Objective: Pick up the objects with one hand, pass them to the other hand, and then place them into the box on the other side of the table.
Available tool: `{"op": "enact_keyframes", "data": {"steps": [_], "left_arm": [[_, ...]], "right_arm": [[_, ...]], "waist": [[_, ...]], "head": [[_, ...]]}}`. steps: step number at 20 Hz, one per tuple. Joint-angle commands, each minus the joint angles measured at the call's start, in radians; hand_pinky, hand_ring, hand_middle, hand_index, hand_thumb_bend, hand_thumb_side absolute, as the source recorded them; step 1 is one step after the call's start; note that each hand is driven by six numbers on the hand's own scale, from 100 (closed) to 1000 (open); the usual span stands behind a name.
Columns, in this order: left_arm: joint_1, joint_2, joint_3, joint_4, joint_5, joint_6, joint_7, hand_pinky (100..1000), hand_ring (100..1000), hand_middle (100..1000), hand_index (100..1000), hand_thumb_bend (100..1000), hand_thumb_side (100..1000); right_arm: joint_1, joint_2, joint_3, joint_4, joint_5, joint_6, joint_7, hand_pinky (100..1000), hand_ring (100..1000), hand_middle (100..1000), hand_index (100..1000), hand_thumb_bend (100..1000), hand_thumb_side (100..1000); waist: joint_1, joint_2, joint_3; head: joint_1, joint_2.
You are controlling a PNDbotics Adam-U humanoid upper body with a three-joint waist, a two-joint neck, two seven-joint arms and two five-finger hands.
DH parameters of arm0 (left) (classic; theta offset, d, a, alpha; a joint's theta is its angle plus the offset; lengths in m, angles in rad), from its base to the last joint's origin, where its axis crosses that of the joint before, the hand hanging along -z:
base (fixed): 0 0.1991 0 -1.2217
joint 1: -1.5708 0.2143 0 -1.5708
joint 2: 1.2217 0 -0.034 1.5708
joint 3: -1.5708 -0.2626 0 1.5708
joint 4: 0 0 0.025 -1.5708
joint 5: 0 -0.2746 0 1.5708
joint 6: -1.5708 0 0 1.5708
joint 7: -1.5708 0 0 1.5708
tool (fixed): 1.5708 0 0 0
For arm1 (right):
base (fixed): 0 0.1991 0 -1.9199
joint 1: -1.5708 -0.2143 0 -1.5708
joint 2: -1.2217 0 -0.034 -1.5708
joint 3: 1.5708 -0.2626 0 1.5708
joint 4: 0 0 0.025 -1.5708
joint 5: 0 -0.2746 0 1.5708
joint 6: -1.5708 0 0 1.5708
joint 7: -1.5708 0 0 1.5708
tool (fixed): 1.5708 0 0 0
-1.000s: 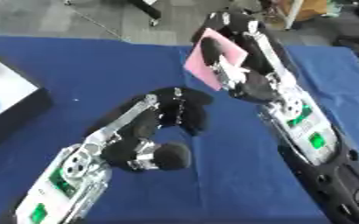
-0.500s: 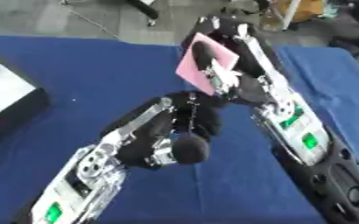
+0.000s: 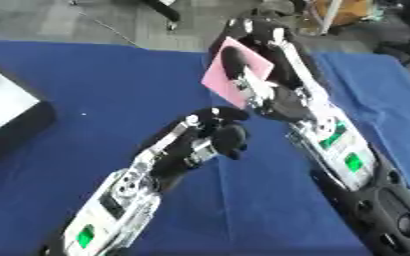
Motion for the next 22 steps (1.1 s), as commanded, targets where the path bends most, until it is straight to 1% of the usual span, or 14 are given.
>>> {"op": "enact_keyframes", "data": {"steps": [1,6,11,13,17,20,22], "left_arm": [[-0.015,-0.015,-0.003,0.004,0.025,0.002,0.034,645,628,587,773,1000,632],[-0.006,-0.011,-0.008,0.019,0.06,-0.005,0.031,647,630,588,773,1000,635],[-0.009,0.007,-0.005,0.012,0.082,-0.008,0.02,647,629,587,773,1000,638],[-0.016,0.023,-0.005,-0.004,0.086,-0.004,0.015,646,628,587,773,1000,639],[-0.039,0.069,-0.004,-0.045,0.099,0.017,0.012,644,627,585,772,1000,640],[-0.056,0.111,-0.002,-0.082,0.116,0.039,0.015,643,626,583,772,1000,639],[-0.067,0.138,0.0,-0.106,0.123,0.053,0.017,642,626,583,772,1000,640]], "right_arm": [[-0.004,-0.003,-0.006,-0.021,-0.007,0.005,-0.003,328,463,340,453,100,470],[0.002,-0.003,0.001,-0.018,-0.025,0.0,0.019,323,461,340,453,100,470],[0.008,-0.01,0.002,-0.014,-0.059,-0.036,0.063,305,451,334,443,100,470],[0.012,-0.011,-0.001,-0.015,-0.062,-0.045,0.095,316,459,337,445,100,470],[0.023,-0.008,-0.016,-0.02,-0.039,-0.054,0.135,303,447,327,436,100,470],[0.028,-0.006,-0.023,-0.021,-0.012,-0.064,0.147,284,431,315,419,100,470],[0.03,-0.007,-0.026,-0.021,0.003,-0.066,0.148,253,402,295,400,100,458]], "waist": [[0.003,-0.008,-0.004],[0.005,-0.005,-0.007],[0.007,-0.005,-0.006],[0.008,-0.005,-0.005],[0.01,-0.005,-0.005],[0.011,-0.005,-0.005],[0.013,-0.004,-0.004]], "head": [[-0.001,0.006],[-0.01,0.006],[-0.021,0.006],[-0.024,0.006],[-0.025,0.006],[-0.025,0.006],[-0.027,0.006]]}}
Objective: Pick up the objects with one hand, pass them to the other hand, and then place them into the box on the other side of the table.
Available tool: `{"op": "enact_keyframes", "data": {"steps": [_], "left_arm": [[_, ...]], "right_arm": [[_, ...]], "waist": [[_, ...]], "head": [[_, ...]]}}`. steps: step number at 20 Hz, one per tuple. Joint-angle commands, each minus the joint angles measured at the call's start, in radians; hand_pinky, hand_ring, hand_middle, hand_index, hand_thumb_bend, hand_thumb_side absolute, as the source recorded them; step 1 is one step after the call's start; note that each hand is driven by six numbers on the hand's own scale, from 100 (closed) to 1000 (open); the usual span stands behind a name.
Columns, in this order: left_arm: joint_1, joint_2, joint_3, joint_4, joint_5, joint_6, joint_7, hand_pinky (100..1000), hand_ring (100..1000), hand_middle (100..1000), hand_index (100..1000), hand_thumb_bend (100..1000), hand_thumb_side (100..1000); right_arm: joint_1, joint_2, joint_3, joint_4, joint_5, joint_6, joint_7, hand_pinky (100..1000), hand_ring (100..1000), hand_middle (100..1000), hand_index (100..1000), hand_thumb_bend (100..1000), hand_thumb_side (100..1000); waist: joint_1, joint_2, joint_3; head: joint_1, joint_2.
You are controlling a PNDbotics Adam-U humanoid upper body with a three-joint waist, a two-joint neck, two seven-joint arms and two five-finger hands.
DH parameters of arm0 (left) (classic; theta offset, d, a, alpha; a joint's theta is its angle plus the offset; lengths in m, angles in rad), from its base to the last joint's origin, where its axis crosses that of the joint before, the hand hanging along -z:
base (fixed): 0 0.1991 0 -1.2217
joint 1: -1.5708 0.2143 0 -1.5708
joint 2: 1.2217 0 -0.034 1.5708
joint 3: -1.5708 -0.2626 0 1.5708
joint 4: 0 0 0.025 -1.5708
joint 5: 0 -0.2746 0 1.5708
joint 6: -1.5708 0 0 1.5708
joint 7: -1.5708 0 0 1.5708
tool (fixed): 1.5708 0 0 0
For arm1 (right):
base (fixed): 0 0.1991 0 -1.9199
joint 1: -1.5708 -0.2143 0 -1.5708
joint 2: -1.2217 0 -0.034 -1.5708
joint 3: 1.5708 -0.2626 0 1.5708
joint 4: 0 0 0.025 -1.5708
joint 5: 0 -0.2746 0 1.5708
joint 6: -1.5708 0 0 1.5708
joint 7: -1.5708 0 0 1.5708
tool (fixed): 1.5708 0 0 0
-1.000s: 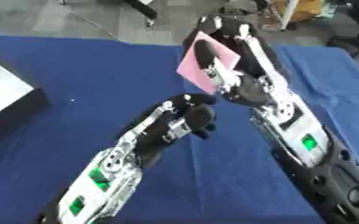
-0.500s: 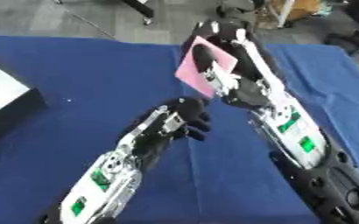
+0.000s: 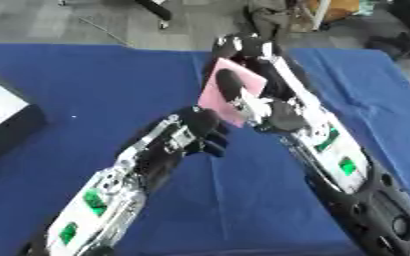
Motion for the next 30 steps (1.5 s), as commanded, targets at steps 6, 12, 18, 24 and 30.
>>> {"op": "enact_keyframes", "data": {"steps": [6,12,18,24,30], "left_arm": [[-0.057,0.113,0.008,-0.116,0.019,0.061,0.0,641,624,581,772,1000,639],[-0.057,0.117,0.013,-0.152,0.018,0.083,0.012,640,636,589,777,1000,630],[-0.054,0.098,0.009,-0.151,0.008,0.075,0.038,650,685,625,800,1000,585],[-0.039,0.056,0.003,-0.132,-0.01,0.037,0.031,663,713,653,816,1000,560],[-0.015,0.003,0.003,-0.084,-0.041,-0.015,0.029,670,725,664,820,1000,557]], "right_arm": [[-0.003,-0.017,-0.009,-0.021,0.096,-0.023,0.035,223,382,279,389,100,470],[-0.002,-0.02,-0.005,-0.021,0.125,-0.019,0.037,166,370,272,382,100,470],[-0.003,-0.024,-0.003,-0.021,0.132,-0.016,0.01,134,347,256,354,100,470],[0.001,-0.027,0.001,-0.021,0.128,-0.01,-0.033,100,300,227,313,100,470],[0.006,-0.022,0.003,-0.021,0.085,0.002,-0.102,100,266,206,299,100,470]], "waist": [[0.008,-0.008,0.003],[0.007,-0.008,0.003],[0.005,-0.008,0.004],[0.002,-0.01,0.005],[0.0,-0.011,0.005]], "head": [[-0.004,0.006],[-0.011,0.006],[-0.015,0.006],[-0.028,0.006],[-0.041,0.006]]}}
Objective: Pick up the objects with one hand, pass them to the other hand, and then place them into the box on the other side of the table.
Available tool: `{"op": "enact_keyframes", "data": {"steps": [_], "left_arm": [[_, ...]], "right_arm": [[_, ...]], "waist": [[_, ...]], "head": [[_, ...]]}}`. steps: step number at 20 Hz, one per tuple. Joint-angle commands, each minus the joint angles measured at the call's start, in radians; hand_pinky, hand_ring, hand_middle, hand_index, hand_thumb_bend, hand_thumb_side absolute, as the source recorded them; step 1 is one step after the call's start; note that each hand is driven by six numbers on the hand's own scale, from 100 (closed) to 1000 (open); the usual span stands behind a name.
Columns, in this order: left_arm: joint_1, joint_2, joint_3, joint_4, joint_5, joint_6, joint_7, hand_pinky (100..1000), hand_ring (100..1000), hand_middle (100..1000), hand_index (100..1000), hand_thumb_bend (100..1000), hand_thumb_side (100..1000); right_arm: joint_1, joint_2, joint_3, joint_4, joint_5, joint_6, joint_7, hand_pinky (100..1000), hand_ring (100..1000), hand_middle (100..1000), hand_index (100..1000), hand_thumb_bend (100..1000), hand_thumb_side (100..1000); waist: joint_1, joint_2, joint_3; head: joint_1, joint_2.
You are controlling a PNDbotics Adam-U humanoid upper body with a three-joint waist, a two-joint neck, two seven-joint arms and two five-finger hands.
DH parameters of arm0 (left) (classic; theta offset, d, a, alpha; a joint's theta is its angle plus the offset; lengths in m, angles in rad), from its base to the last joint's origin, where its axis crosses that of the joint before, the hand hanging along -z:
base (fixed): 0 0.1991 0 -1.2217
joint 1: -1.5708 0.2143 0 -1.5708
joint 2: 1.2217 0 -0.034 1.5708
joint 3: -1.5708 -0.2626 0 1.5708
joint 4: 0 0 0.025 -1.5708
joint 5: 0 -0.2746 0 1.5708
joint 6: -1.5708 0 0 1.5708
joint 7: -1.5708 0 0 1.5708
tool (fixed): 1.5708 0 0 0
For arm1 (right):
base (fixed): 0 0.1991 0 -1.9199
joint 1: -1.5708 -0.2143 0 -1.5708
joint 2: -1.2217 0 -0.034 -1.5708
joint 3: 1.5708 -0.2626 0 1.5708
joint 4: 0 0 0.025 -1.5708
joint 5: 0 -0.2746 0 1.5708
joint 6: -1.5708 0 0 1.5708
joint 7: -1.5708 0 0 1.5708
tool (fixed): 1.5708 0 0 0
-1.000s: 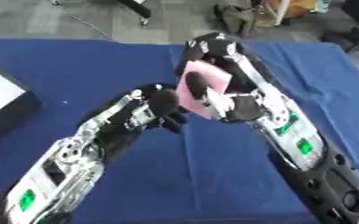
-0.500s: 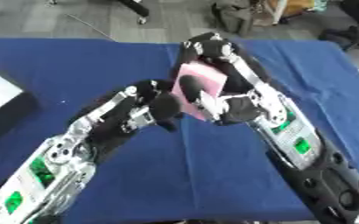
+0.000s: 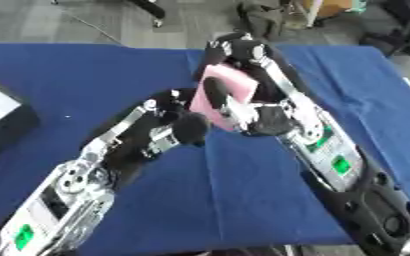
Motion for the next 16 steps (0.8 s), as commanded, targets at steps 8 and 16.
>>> {"op": "enact_keyframes", "data": {"steps": [8,16], "left_arm": [[0.018,-0.091,0.004,0.076,0.003,-0.07,0.036,669,722,667,820,1000,556],[0.014,-0.103,-0.002,0.112,0.03,-0.085,0.069,664,713,662,820,1000,557]], "right_arm": [[-0.001,-0.011,0.0,-0.012,-0.063,0.003,-0.072,100,232,176,293,100,470],[0.012,-0.005,-0.004,-0.012,-0.076,-0.01,-0.088,100,246,185,303,100,470]], "waist": [[0.0,-0.013,-0.001],[0.0,-0.016,-0.001]], "head": [[-0.02,-0.001],[-0.12,-0.001]]}}
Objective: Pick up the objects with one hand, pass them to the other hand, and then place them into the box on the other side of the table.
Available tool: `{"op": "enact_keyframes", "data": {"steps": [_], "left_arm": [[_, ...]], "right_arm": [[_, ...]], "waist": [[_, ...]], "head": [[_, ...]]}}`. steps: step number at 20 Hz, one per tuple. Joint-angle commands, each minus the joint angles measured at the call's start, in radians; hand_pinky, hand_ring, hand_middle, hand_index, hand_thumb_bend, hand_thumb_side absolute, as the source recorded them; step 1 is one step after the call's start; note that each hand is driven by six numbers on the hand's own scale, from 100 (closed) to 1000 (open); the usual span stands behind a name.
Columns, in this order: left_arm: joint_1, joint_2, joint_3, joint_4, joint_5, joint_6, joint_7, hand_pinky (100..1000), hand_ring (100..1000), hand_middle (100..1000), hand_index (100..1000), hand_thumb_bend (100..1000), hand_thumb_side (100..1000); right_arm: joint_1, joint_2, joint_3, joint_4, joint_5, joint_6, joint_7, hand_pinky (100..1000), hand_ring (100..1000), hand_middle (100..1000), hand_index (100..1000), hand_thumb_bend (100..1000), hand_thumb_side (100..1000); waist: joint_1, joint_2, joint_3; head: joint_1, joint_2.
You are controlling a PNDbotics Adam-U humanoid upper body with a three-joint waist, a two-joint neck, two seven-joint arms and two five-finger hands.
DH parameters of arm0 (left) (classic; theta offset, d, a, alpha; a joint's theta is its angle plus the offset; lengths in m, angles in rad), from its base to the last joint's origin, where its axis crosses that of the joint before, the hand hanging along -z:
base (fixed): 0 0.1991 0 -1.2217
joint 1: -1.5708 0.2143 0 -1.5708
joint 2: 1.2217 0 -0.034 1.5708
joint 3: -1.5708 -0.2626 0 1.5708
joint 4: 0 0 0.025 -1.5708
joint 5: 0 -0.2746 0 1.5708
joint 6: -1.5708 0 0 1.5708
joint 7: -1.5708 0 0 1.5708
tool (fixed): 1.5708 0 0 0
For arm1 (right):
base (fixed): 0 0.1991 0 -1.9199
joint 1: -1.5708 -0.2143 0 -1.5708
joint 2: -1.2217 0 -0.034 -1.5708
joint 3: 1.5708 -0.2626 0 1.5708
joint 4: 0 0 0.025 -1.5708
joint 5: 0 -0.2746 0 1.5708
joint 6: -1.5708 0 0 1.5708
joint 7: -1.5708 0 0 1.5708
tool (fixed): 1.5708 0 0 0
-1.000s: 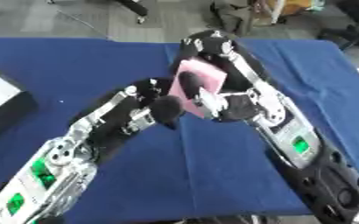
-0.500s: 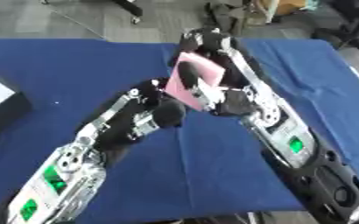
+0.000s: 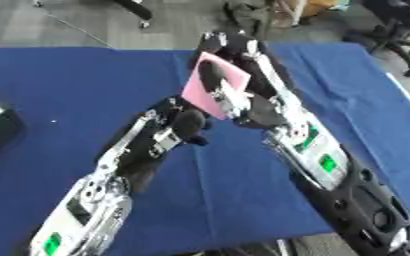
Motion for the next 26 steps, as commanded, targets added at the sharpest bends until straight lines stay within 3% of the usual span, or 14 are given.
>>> {"op": "enact_keyframes", "data": {"steps": [1,4,7,16,22,26], "left_arm": [[-0.019,0.004,0.003,-0.011,0.01,-0.003,0.011,664,713,662,820,1000,557],[-0.03,0.029,0.009,-0.027,0.019,0.004,0.021,663,711,661,820,1000,557],[-0.036,0.047,0.014,-0.043,0.031,0.013,0.033,663,711,661,820,1000,557],[-0.095,0.117,0.007,-0.122,0.056,0.068,0.043,660,707,656,820,1000,561],[-0.126,0.15,0.005,-0.177,0.063,0.115,0.041,661,707,656,819,1000,562],[-0.136,0.151,-0.003,-0.202,0.076,0.14,0.039,661,706,654,817,1000,563]], "right_arm": [[-0.003,-0.004,-0.008,-0.013,-0.006,-0.007,-0.004,100,249,187,305,100,470],[0.0,-0.001,-0.007,-0.013,-0.006,-0.01,0.007,100,259,191,307,100,470],[0.001,-0.003,-0.005,-0.013,-0.008,-0.018,0.024,100,263,193,309,100,470],[0.004,-0.011,-0.012,-0.013,0.004,-0.024,0.023,100,280,205,315,100,470],[0.003,-0.018,-0.001,-0.012,0.023,-0.024,0.026,100,279,204,311,100,470],[0.001,-0.023,0.007,-0.008,0.01,-0.025,0.035,100,278,203,306,100,470]], "waist": [[0.001,-0.016,0.0],[0.001,-0.017,0.002],[0.002,-0.017,0.004],[0.007,-0.017,0.005],[0.006,-0.017,0.01],[0.005,-0.016,0.013]], "head": [[-0.066,-0.001],[-0.137,-0.001],[-0.16,-0.001],[-0.021,-0.001],[0.028,-0.001],[0.038,-0.001]]}}
